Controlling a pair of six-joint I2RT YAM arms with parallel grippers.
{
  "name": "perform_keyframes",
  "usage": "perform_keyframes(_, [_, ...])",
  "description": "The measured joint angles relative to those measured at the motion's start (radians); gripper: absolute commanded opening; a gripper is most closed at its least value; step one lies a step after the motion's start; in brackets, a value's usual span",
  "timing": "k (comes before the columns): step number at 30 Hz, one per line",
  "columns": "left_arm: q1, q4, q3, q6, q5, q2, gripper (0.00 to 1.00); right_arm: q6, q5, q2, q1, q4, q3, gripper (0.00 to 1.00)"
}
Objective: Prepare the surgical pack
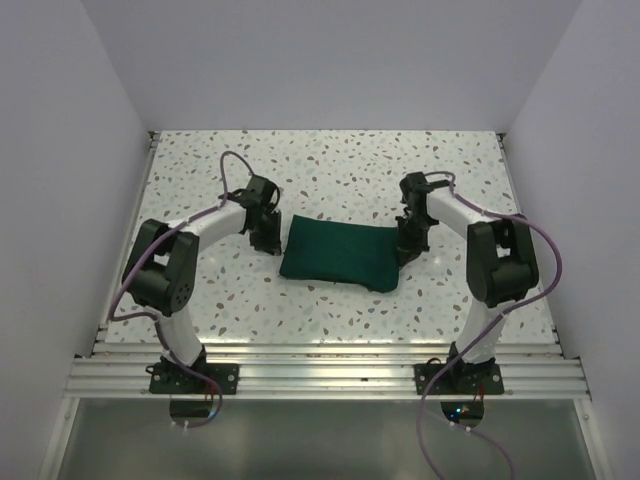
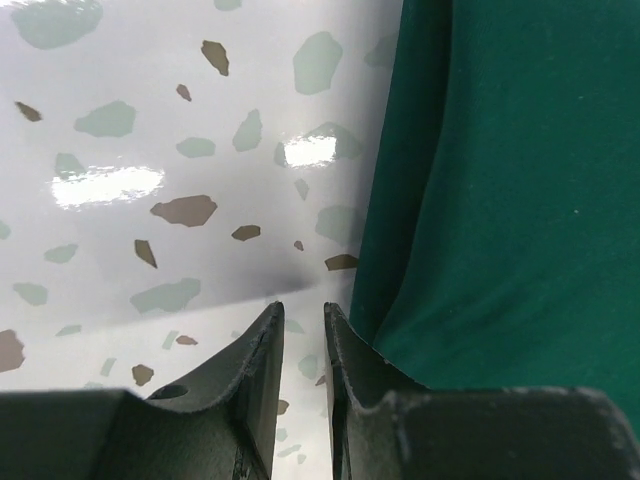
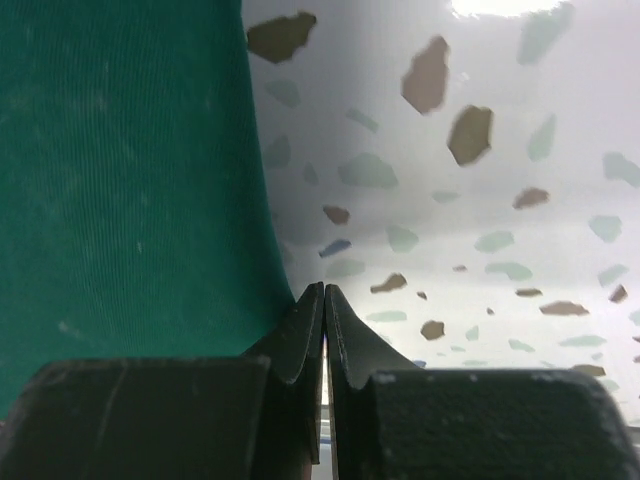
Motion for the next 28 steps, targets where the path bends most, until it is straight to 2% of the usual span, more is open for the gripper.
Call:
perform_keyframes(5, [0.0,0.005,0.005,-0.004,0.021,0.043,0.27,0.006,-0.025,0.144,0.021,0.011,0.098,0.04])
perform_keyframes(9, [0.002,-0.005,0.029,-0.005,-0.006,0.039,0.37,0.012,-0.038,0.222,0.024,-0.002,0.225,0.04])
perform_keyframes(11, [0.009,-0.013,0.029,-0.006,-0.033,0.017,0.41,0.012,-0.014,0.226,0.021,-0.012,0.269,0.1])
perform_keyframes(12, [0.016,-0.022,0.025,-0.006,-0.05,-0.006,0.45,0.01,0.012,0.217,0.02,-0.014,0.278,0.19])
perform_keyframes(13, [0.028,-0.034,0.021,-0.006,-0.066,-0.037,0.45,0.01,0.034,0.201,0.018,-0.02,0.277,0.43])
perform_keyframes(14, [0.042,-0.043,0.016,-0.005,-0.075,-0.074,0.46,0.011,0.059,0.183,0.014,-0.034,0.271,0.55])
perform_keyframes(15, [0.056,-0.05,0.008,-0.004,-0.084,-0.117,0.58,0.004,0.084,0.159,0.01,-0.043,0.254,0.66])
perform_keyframes(16, [0.068,-0.056,0.002,-0.002,-0.089,-0.153,0.68,0.0,0.103,0.131,0.006,-0.053,0.233,0.89])
perform_keyframes(17, [0.081,-0.057,-0.008,0.0,-0.094,-0.2,0.93,0.0,0.12,0.104,0.004,-0.072,0.216,0.99])
perform_keyframes(18, [0.09,-0.057,-0.022,0.003,-0.098,-0.249,1.0,-0.002,0.134,0.076,-0.001,-0.087,0.199,0.99])
perform_keyframes(24, [0.095,-0.017,-0.172,-0.039,-0.069,-0.538,1.0,0.01,0.138,-0.139,0.024,-0.097,0.068,0.99])
perform_keyframes(28, [0.096,0.086,-0.344,-0.098,-0.003,-0.672,1.0,0.02,0.084,-0.292,0.089,0.0,-0.088,0.99])
